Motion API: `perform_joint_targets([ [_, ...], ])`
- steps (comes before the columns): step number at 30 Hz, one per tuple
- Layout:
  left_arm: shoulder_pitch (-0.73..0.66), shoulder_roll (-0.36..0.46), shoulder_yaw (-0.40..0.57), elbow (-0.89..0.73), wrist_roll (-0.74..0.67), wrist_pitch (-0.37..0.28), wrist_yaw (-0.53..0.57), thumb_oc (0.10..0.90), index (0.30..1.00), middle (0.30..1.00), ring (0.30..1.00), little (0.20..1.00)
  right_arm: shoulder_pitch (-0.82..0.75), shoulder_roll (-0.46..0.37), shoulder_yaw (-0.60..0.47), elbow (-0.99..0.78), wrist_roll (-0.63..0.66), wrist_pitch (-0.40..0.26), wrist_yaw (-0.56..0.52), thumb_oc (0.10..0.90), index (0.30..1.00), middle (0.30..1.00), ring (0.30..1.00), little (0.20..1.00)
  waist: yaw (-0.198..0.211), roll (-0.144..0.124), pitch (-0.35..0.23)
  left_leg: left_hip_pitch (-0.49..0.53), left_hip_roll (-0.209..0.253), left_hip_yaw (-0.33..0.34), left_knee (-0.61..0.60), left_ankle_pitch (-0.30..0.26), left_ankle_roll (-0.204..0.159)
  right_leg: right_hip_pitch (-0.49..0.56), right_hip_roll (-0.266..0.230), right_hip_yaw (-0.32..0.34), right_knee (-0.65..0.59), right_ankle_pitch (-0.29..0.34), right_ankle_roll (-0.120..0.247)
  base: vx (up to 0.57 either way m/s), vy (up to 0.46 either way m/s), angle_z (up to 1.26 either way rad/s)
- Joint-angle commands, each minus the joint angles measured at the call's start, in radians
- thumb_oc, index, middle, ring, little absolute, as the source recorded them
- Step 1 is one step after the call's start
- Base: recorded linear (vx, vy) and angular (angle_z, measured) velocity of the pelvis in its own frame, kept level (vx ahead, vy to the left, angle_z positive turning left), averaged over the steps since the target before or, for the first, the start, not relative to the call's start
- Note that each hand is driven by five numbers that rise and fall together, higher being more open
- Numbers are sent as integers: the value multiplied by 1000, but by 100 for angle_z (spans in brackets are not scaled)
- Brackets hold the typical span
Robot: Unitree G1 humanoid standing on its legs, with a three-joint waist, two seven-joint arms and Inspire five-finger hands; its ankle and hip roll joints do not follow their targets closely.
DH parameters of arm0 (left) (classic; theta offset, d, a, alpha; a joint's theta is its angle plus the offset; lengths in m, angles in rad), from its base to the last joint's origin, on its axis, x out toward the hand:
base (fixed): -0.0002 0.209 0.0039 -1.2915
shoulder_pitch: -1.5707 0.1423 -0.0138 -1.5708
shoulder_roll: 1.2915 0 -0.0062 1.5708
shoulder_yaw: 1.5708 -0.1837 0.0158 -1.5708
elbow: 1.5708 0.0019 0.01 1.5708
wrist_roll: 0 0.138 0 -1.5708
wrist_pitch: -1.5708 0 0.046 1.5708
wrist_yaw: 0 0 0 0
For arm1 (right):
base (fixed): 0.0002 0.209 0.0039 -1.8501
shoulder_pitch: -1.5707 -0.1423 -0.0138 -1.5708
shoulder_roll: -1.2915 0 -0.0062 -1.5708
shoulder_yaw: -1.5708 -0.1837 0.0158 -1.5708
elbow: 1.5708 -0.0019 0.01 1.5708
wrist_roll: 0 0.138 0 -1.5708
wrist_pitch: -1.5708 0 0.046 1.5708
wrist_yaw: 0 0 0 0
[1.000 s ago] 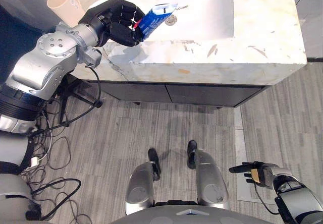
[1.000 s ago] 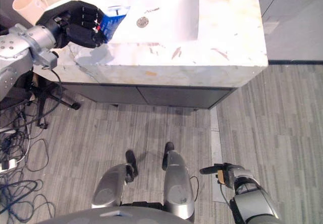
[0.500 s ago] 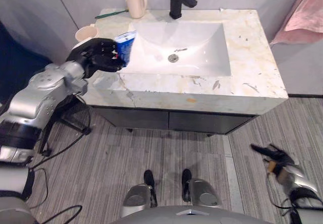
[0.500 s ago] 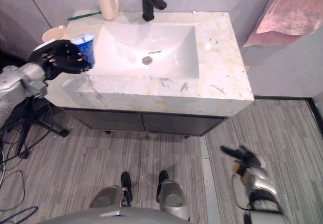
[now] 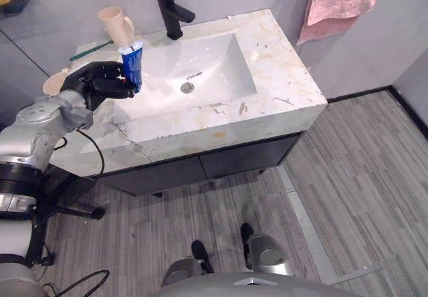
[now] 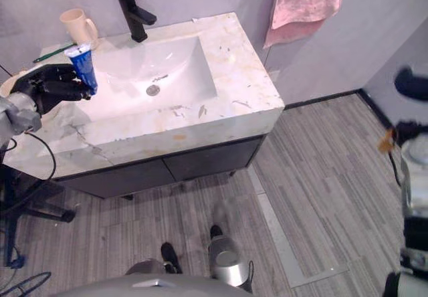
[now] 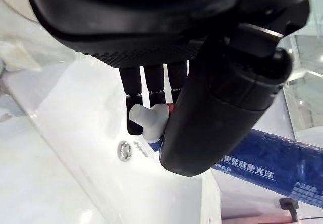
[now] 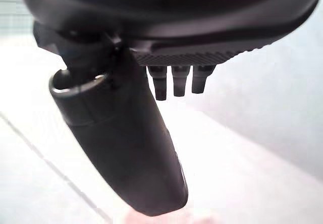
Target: Organize the bathroom.
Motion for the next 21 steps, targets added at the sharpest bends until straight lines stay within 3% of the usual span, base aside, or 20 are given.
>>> perform_joint_targets([
  [1,-181,30,79,-36,-79,-69,5,400,300,300,300,300,-111,-109,63,-80,75,-129,85,800,900,900,900,900,54,-6,-106,-55,40,-62,41,31,-52,105,7,-51,-76,-70,15,42,8,2],
  [8,-249,0,22,1,-86,-46,-32,400,300,300,300,300,-407,-44,283,-56,214,-107,199,800,900,900,900,900,92,-10,-136,-35,31,-80,21,40,-57,138,2,-79,-96,-67,12,35,-5,8],
  [15,-341,-56,-74,45,-89,-43,-68,400,300,300,300,300,-664,95,469,26,537,-72,289,800,900,900,900,900,144,-25,-168,-25,22,-117,16,45,-65,181,2,-119,-128,-61,9,35,-29,16],
  [19,-381,-65,-111,74,-99,-37,-84,400,300,300,300,300,-737,133,509,65,696,-41,301,800,900,900,900,900,161,-35,-186,-19,18,-130,12,37,-64,196,2,-133,-141,-59,10,44,-32,17],
  [21,-402,-73,-126,91,-97,-31,-97,400,300,300,300,300,-758,163,511,86,837,10,331,800,900,900,900,900,170,-42,-198,-16,15,-140,8,28,-62,201,2,-141,-145,-58,12,33,-40,18],
])
